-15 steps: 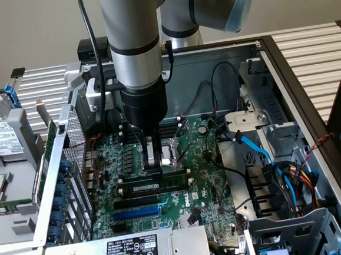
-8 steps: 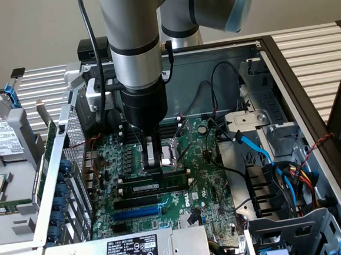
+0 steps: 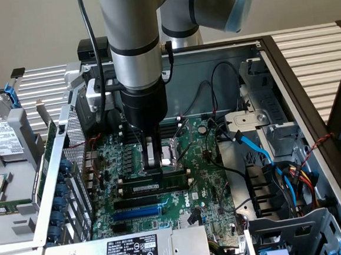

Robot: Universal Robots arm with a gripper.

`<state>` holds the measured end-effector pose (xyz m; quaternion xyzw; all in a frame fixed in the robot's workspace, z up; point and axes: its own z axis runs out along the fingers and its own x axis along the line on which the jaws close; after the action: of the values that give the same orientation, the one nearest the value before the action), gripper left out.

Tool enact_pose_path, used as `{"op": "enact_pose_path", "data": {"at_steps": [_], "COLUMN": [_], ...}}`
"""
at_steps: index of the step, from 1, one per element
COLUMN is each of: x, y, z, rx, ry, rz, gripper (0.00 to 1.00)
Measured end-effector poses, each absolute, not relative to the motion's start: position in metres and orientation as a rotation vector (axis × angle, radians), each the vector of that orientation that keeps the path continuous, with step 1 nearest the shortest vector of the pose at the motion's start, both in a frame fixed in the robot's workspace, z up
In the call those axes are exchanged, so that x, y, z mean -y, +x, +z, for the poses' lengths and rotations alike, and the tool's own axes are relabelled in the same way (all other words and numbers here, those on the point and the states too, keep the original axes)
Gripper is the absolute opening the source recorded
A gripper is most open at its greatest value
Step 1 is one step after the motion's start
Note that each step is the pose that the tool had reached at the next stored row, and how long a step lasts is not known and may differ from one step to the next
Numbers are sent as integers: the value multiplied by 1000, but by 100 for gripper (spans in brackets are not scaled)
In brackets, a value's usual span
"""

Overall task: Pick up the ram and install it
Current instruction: 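Press down the ram until it locks into place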

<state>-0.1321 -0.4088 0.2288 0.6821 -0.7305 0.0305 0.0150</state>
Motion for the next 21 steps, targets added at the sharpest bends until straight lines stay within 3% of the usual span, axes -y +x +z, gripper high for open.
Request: {"op": "enact_pose_path", "data": {"at_steps": [21], "x": [409], "y": [-132], "z": [225], "rx": [2273], "ry": [2123], "rz": [95], "gripper": [11]}}
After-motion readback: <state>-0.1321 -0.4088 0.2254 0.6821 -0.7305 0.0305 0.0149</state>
